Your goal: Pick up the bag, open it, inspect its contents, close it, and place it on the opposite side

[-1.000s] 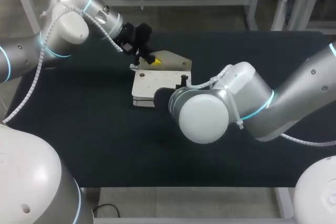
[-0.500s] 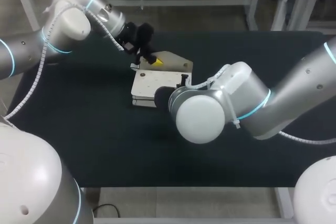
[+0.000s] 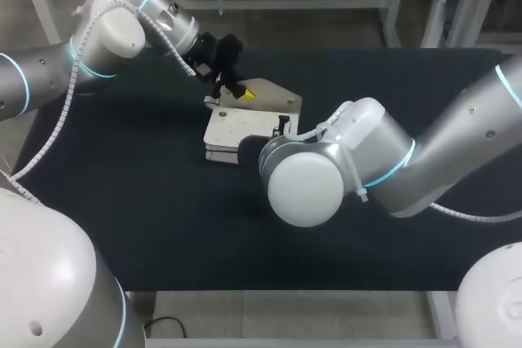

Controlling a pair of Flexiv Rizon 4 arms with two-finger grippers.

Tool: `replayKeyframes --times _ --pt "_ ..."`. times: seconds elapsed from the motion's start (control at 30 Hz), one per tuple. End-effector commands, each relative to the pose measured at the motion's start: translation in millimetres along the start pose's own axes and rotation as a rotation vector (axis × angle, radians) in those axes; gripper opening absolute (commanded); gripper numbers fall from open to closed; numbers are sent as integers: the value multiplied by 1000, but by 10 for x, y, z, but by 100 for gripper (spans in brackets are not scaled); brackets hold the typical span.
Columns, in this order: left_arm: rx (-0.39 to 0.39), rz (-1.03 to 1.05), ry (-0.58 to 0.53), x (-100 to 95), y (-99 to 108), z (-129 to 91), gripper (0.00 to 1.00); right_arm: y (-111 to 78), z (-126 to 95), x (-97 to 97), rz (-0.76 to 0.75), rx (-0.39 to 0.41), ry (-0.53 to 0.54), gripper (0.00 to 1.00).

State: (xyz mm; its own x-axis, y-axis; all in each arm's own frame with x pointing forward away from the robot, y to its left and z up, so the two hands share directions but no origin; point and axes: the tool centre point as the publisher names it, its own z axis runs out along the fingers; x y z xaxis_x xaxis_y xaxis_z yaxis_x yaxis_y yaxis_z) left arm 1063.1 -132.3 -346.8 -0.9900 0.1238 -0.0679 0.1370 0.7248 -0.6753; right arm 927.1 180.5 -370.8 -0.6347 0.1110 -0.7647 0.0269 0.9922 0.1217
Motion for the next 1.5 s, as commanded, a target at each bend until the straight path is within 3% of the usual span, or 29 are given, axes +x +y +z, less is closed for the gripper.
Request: replayKeyframes --times 0.03,0.63,0.8,0.83,0.87,1.0,1.17,1.37,1.5 --pt "2 25 -18 19 4 -4 0 -26 20 39 2 -19 -90 0" --pt "62 330 -156 415 71 67 0 -33 29 34 8 -17 -77 0" --pt "114 322 -110 441 28 29 1 -33 29 34 8 -17 -77 0" --pt "111 317 -108 434 -5 -1 16 -33 29 34 8 -17 -77 0" --pt "99 308 -115 424 -40 -28 40 -33 29 34 8 -17 -77 0" --pt "92 320 -114 390 -126 -140 46 -33 29 34 8 -17 -77 0" --pt "85 351 -119 353 -150 -217 40 -33 29 34 8 -17 -77 0" --pt "55 368 -149 308 -146 -230 0 -33 29 34 8 -17 -77 0" --pt "59 427 -169 355 -119 -220 0 -33 29 34 8 -17 -77 0"
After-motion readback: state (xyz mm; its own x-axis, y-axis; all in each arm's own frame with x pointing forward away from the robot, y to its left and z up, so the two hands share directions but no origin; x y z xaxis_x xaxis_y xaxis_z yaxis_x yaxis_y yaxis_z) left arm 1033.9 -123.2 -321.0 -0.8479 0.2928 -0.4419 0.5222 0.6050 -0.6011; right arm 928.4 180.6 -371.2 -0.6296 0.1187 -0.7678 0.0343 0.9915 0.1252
